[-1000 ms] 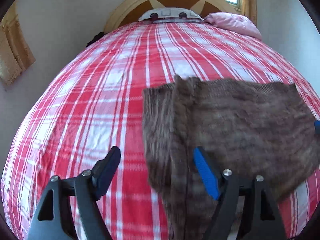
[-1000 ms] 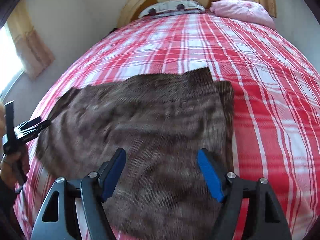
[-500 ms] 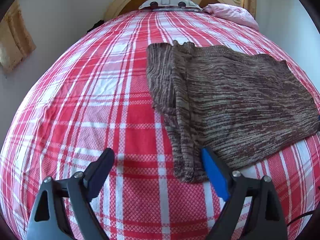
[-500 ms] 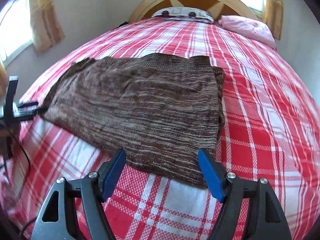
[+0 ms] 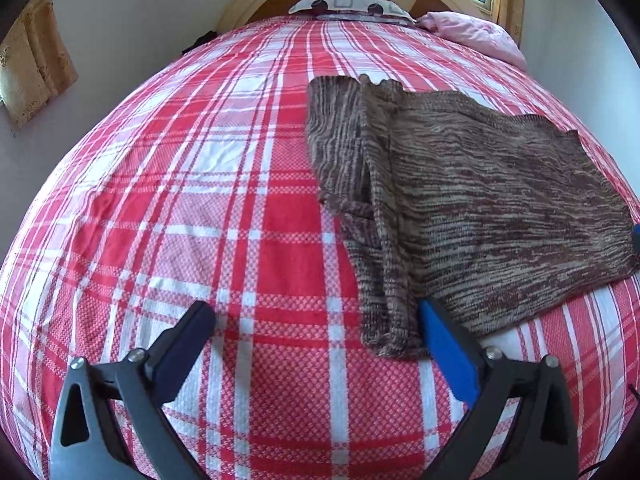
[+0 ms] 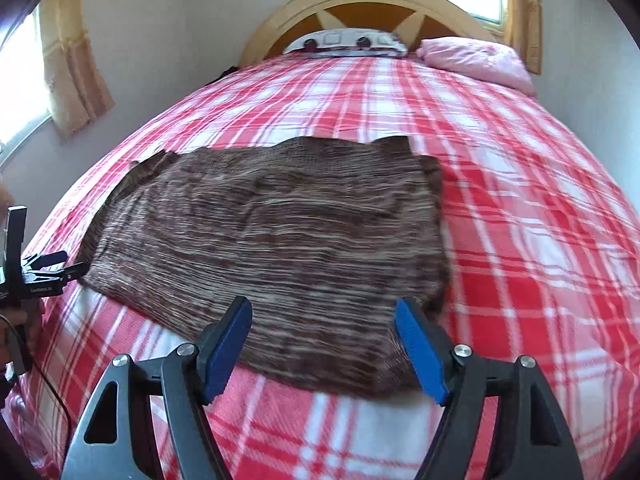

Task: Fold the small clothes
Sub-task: 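Withdraw both tools from the sweater folded in half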

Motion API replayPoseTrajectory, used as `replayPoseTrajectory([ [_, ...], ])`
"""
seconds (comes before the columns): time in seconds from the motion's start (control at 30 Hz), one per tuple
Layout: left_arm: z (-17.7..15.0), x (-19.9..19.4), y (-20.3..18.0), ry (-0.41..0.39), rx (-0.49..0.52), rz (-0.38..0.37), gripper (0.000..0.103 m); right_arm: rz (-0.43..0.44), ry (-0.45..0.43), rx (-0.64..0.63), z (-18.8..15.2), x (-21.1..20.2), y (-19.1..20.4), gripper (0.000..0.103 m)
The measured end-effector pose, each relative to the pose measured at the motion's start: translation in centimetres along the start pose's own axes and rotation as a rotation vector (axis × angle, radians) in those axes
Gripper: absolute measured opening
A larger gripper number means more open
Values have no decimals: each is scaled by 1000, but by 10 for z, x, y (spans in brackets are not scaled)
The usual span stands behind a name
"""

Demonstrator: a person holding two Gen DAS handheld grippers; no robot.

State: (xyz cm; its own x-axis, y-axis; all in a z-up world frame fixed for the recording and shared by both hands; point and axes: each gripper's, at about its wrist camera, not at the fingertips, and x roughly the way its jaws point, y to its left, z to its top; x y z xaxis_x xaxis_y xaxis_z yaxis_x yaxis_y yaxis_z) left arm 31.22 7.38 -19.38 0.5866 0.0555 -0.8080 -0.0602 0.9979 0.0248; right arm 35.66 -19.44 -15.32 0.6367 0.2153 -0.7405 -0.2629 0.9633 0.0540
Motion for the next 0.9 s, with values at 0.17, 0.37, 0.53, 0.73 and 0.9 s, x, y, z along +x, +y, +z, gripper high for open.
replayPoseTrajectory([
  [0.17,-2,0,3,0,-1,-18,103,-15,57,-16,-18,19,2,75],
  [0.37,-4,-3,3,3,12,-30,103,-39,77,-63,-27,16,7,75],
  [0.53,-8,-7,7,2,16,-57,103,-85,97,-93,-27,11,13,75],
  [0.73,-17,-14,7,14,68,-72,103,-105,92,-125,-31,3,27,75],
  [0.9,-29,-29,18,-8,84,-89,103,-80,61,-115,-29,-10,40,75],
])
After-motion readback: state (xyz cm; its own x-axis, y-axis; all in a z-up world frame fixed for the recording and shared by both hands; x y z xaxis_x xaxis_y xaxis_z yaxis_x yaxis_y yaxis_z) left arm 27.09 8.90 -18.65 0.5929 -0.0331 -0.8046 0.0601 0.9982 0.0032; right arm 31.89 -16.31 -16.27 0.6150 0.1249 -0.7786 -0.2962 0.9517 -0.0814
